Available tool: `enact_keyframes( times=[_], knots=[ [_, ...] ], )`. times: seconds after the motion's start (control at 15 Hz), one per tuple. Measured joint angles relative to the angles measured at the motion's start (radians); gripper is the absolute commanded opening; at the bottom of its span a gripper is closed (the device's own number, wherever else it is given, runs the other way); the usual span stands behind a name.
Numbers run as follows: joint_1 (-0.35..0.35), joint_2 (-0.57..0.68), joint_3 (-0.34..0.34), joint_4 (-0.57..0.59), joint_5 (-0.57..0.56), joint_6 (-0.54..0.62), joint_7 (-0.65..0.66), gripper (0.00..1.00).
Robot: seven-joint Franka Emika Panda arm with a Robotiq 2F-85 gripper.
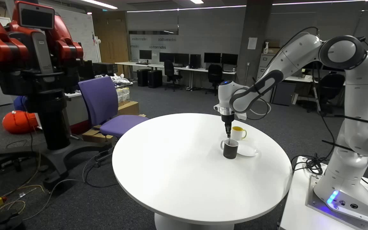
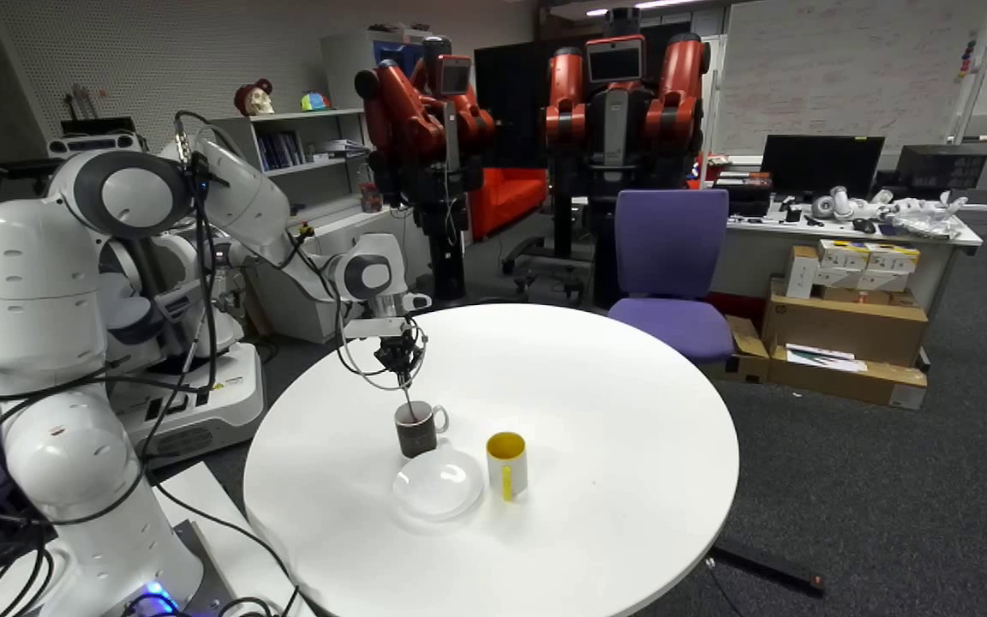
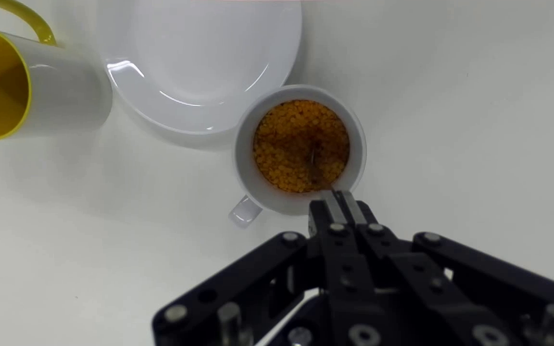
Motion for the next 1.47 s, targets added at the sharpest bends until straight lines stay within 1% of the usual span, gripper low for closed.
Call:
enact_keyframes(
  times=[0.47,1.13,1.47],
  knots=[
    [0.002,0.000,0.007,0.003,0.000,0.000,-0.006,0.00],
    [-0.005,0.004,-0.024,0.007,-0.007,0.000,-0.006,0.00],
    [-0.004,0.002,-0.027,0.006,-0.014,-0.002,-0.006,0.00]
  ],
)
